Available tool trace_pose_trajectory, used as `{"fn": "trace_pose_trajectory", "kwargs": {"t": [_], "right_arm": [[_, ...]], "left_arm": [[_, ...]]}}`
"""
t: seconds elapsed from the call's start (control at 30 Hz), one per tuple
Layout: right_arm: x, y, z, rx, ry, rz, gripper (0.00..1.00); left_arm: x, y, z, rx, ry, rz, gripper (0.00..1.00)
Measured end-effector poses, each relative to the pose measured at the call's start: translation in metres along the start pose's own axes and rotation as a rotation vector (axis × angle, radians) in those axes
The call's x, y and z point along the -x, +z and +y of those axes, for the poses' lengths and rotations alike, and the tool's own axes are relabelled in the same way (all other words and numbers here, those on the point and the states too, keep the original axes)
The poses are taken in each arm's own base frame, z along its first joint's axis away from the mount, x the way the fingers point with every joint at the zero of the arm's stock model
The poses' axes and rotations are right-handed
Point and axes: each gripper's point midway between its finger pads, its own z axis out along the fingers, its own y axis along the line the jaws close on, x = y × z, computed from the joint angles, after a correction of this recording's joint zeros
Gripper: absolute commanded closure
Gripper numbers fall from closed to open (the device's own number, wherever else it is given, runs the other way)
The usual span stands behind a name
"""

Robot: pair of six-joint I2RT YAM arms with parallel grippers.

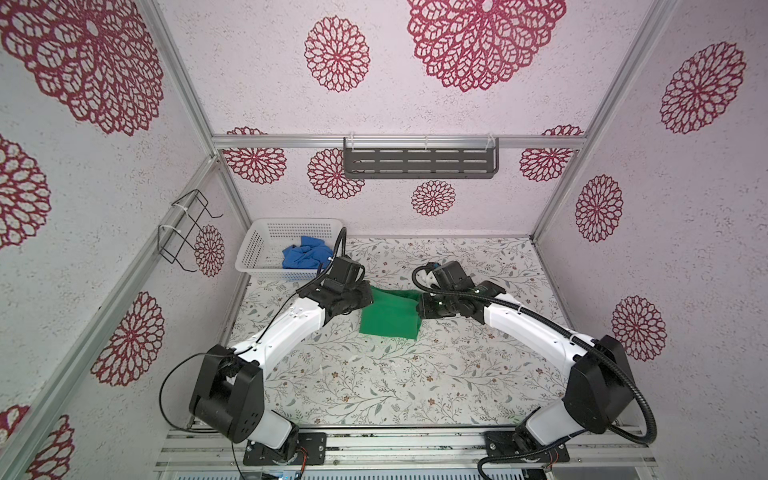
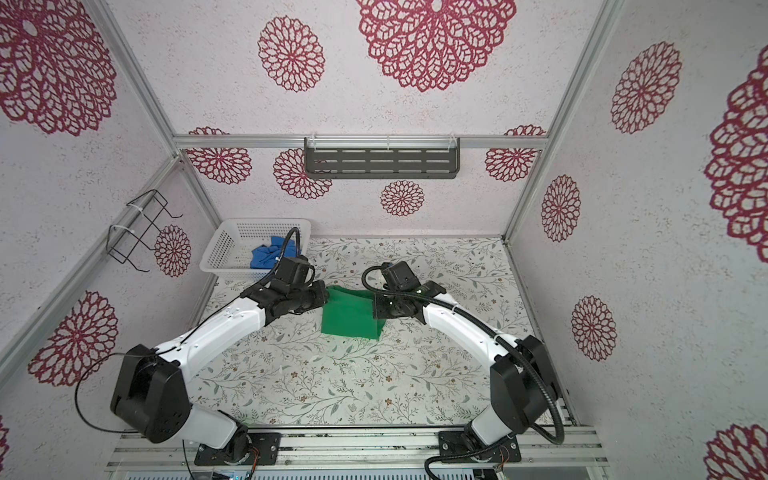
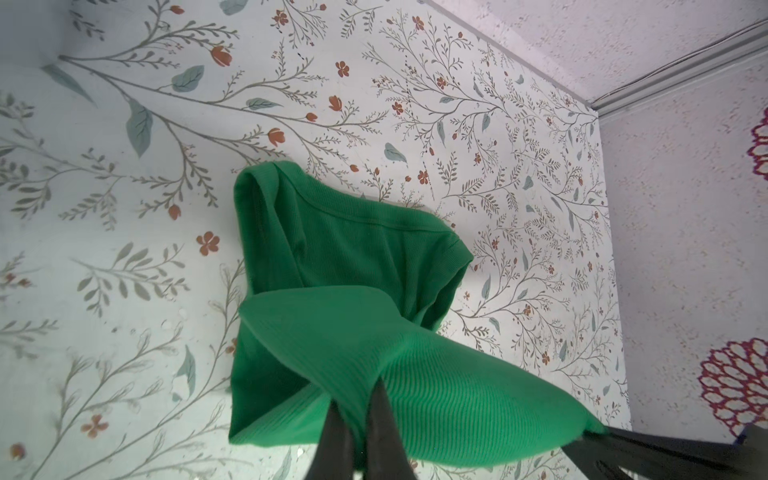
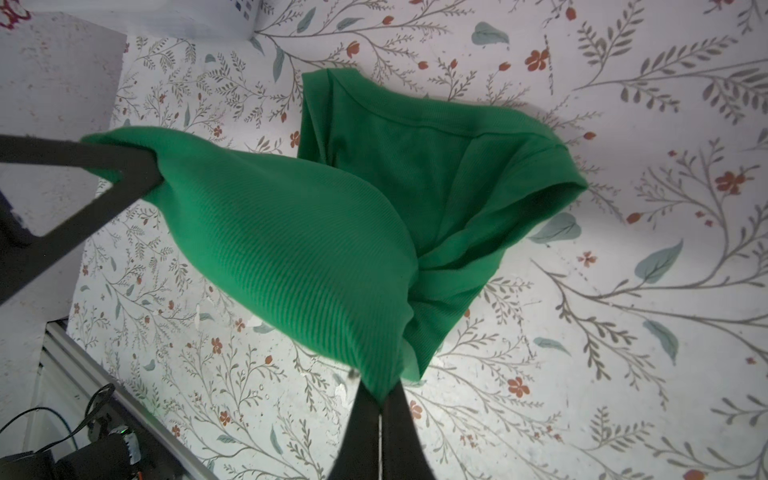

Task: Fold and stack the tank tops
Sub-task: 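Lift the green tank top with both grippers and carry it farther away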

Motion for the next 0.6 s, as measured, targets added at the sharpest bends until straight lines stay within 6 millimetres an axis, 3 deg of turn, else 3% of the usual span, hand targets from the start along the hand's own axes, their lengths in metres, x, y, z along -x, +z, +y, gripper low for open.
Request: {"fn": "trace_pose_trajectory", "kwargs": {"t": [0.27, 0.3, 0.37, 0.43, 0.53, 0.6], "right_arm": [[0.030, 0.037, -0.034, -0.021, 0.045, 0.017, 1.00], [0.034, 0.043, -0.039, -0.023, 0.054, 0.019, 1.00], [0.041, 0.055, -0.048, -0.022, 0.066, 0.025, 0.79], [0.047, 0.069, -0.061, -0.036, 0.075, 0.034, 0.60], [0.053, 0.082, -0.080, -0.070, 0.073, 0.044, 0.48], [0.057, 0.080, -0.087, -0.098, 0.073, 0.042, 0.42]], "left_arm": [[0.023, 0.060, 0.005, -0.040, -0.022, 0.067, 1.00], [0.025, 0.070, 0.007, -0.046, -0.031, 0.077, 0.93], [0.027, 0.084, 0.014, -0.048, -0.045, 0.094, 0.55], [0.027, 0.097, 0.026, -0.037, -0.069, 0.104, 0.31], [0.030, 0.101, 0.044, -0.013, -0.103, 0.107, 0.17], [0.038, 0.096, 0.048, -0.009, -0.113, 0.088, 0.10]]}}
